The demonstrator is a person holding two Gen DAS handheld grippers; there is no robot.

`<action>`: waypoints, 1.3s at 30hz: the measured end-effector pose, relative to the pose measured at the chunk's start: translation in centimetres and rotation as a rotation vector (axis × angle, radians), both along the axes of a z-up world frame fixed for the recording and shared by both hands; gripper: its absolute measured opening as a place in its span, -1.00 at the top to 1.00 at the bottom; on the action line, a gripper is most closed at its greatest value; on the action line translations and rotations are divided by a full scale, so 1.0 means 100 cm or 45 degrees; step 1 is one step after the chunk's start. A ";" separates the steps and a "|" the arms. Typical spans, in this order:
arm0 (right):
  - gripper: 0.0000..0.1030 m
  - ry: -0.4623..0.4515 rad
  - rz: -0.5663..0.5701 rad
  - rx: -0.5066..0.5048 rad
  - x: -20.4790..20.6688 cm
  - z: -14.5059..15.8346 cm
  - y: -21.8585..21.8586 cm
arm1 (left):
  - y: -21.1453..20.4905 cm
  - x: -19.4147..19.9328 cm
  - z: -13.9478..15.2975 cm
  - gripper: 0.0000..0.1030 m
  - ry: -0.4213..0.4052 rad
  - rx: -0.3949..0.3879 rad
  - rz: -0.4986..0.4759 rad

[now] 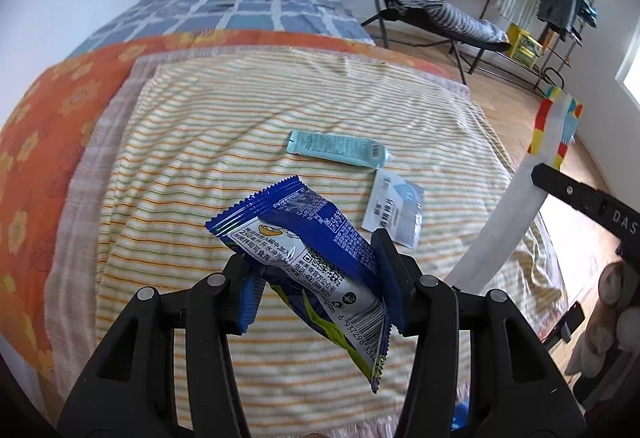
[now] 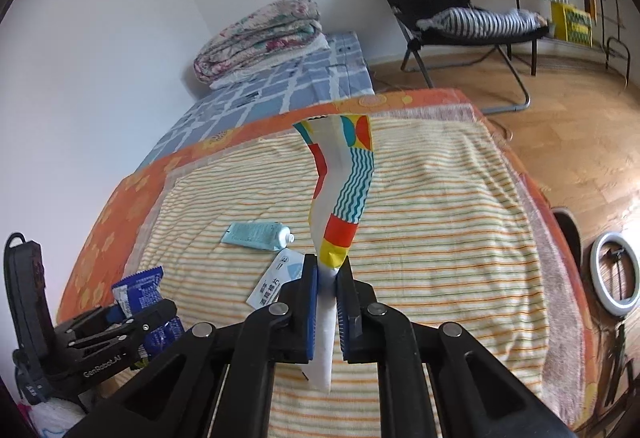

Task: Collect trash
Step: 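Carry the blue packet and striped paper bag into the blue basket and release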

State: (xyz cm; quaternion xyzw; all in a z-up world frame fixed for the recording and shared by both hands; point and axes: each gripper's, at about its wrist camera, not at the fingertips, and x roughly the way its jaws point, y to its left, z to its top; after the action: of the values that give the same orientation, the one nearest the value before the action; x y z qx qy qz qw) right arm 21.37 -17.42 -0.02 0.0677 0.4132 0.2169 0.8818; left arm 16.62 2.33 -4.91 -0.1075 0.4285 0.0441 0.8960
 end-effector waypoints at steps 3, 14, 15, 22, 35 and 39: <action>0.88 -0.010 0.011 0.009 -0.011 0.006 -0.003 | -0.005 -0.012 0.007 0.01 -0.028 0.034 -0.026; 0.88 0.009 0.094 0.038 -0.056 0.019 -0.002 | -0.019 -0.056 0.021 0.01 -0.087 0.062 -0.087; 0.88 0.009 0.103 0.037 -0.062 0.020 -0.002 | -0.020 -0.059 0.021 0.01 -0.089 0.063 -0.092; 0.88 0.015 0.160 0.013 -0.097 0.020 -0.001 | -0.031 -0.083 0.019 0.01 -0.090 0.066 -0.130; 0.88 0.036 0.252 -0.072 -0.157 0.005 -0.001 | -0.059 -0.127 -0.001 0.01 -0.048 0.084 -0.224; 0.88 0.047 0.272 -0.094 -0.171 -0.003 0.000 | -0.063 -0.136 -0.009 0.01 -0.024 0.075 -0.237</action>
State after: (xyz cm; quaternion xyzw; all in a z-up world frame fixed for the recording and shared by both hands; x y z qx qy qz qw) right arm 4.22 -17.44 -0.32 -0.0053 0.4418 0.2929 0.8479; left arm 3.01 -3.99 -5.84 -0.0414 0.4265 -0.0278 0.9031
